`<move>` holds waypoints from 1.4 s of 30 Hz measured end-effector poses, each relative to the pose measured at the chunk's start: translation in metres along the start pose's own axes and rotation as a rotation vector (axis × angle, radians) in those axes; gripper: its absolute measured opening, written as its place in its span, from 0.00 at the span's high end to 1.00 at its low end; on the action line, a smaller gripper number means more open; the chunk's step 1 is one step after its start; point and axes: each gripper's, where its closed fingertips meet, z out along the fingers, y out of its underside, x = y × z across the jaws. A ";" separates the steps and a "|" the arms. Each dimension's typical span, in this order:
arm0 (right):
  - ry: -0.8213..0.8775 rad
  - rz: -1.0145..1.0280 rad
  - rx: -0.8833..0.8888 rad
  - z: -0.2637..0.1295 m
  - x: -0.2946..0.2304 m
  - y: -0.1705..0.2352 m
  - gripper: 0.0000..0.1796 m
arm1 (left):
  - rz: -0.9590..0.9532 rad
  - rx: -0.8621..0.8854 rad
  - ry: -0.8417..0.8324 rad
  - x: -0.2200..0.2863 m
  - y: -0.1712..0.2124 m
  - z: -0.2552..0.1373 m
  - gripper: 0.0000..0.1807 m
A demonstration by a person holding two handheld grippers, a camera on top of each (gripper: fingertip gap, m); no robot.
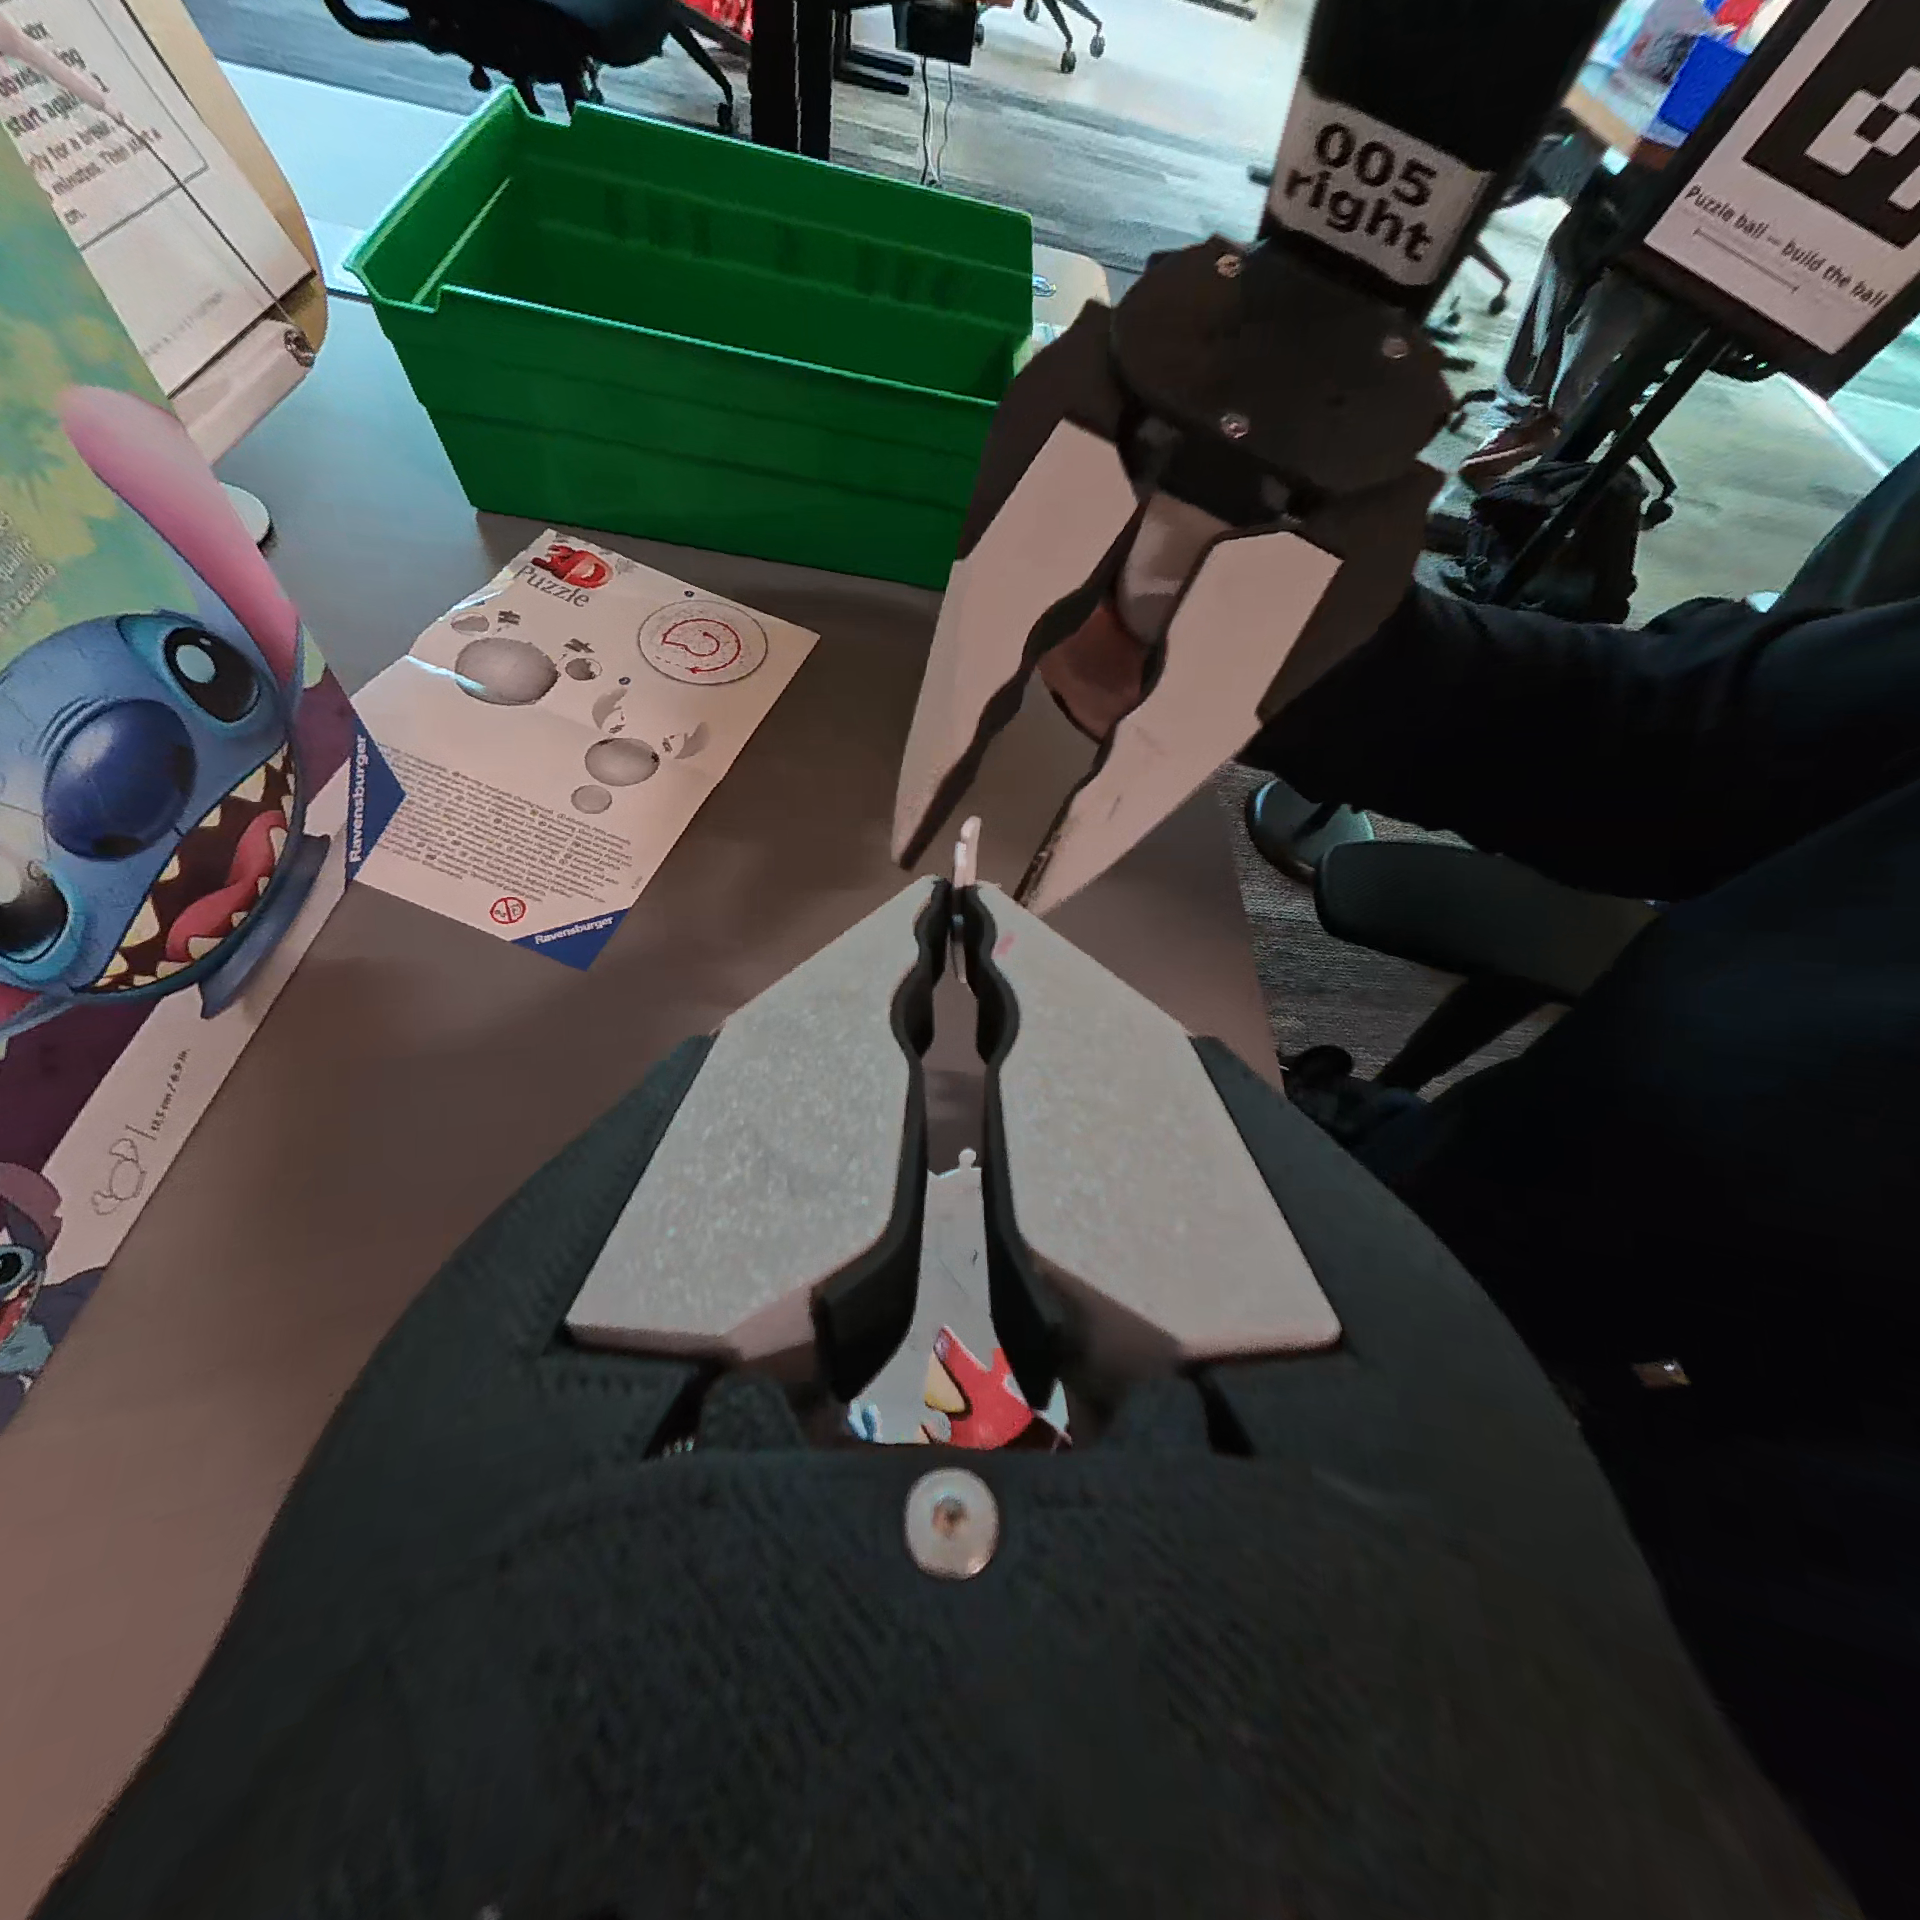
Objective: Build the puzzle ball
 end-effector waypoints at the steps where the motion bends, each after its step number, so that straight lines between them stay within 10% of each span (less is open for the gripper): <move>1: -0.021 0.016 0.005 0.002 -0.001 0.001 0.92 | -0.002 0.003 0.007 0.000 0.000 0.001 1.00; 42: -0.208 0.191 -0.231 0.016 -0.013 0.052 1.00 | -0.042 -0.046 -0.093 -0.023 0.025 -0.013 0.89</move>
